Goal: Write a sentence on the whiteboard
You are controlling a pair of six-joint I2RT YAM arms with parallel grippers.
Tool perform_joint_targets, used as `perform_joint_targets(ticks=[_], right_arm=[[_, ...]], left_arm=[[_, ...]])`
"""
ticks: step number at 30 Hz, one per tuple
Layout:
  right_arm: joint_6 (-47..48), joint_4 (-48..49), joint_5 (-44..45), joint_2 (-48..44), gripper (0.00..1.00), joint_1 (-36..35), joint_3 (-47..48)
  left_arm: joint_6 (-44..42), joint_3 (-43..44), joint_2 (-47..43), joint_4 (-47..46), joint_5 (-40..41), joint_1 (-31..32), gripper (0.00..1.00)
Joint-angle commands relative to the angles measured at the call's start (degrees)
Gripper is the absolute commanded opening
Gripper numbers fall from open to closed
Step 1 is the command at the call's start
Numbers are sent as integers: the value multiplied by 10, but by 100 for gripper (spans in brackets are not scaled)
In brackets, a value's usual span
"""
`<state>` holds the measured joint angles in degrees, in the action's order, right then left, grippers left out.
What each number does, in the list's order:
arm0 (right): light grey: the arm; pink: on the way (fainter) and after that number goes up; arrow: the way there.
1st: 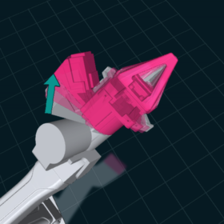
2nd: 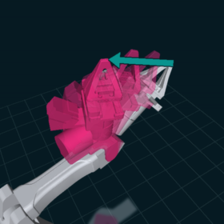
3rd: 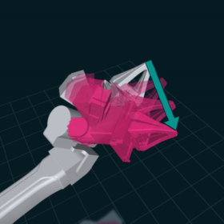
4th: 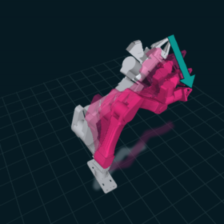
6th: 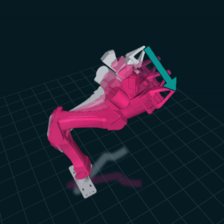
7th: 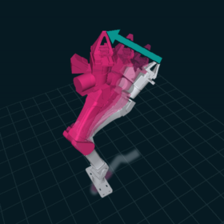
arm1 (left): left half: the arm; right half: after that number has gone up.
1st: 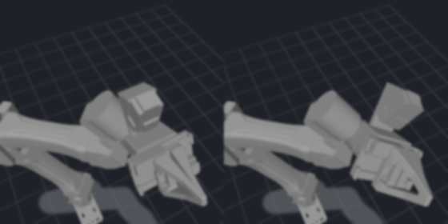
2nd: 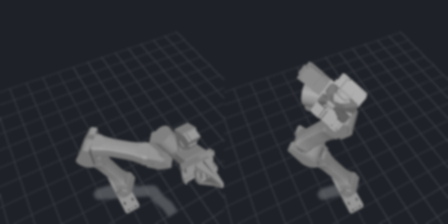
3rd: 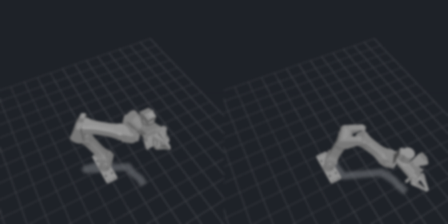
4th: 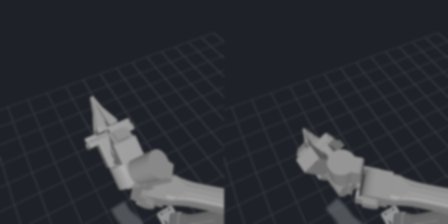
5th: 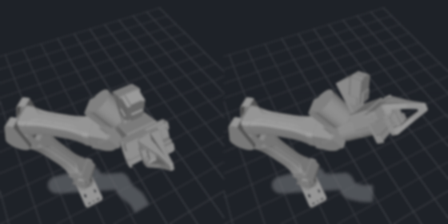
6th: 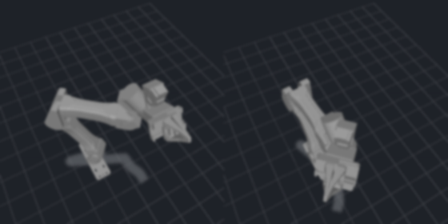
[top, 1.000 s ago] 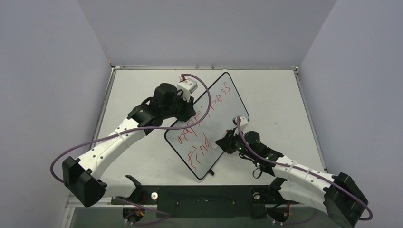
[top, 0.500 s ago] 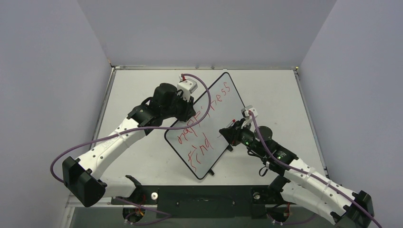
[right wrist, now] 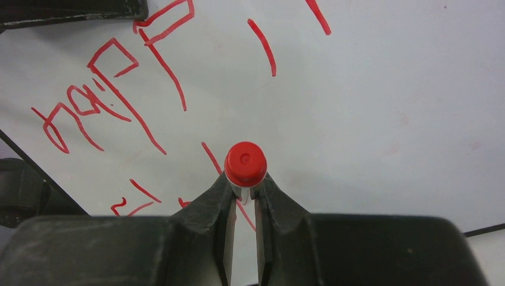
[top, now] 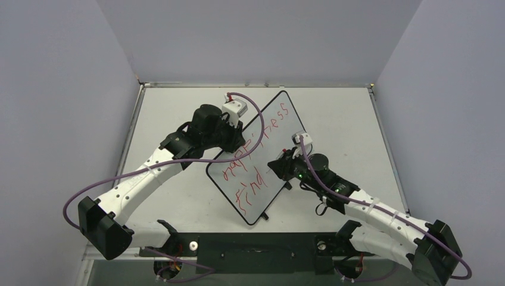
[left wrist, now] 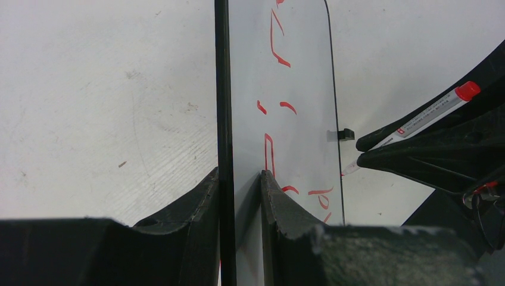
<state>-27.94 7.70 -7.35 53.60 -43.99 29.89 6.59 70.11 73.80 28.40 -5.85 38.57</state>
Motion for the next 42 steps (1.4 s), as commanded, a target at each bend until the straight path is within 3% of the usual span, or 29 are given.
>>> perform_joint_targets(ticks=[1, 20, 42], right_arm=[[-14, 72, -15, 13, 0, -4, 17], [-58, 183, 43, 55, 0, -4, -17], [-73, 221, 29, 91, 0, -8, -56]], left_arm=[[-50, 5, -19, -10, 29, 0, 0], [-50, 3, -21, -10, 31, 0, 0], [-50, 2, -20, -9, 32, 0, 0]])
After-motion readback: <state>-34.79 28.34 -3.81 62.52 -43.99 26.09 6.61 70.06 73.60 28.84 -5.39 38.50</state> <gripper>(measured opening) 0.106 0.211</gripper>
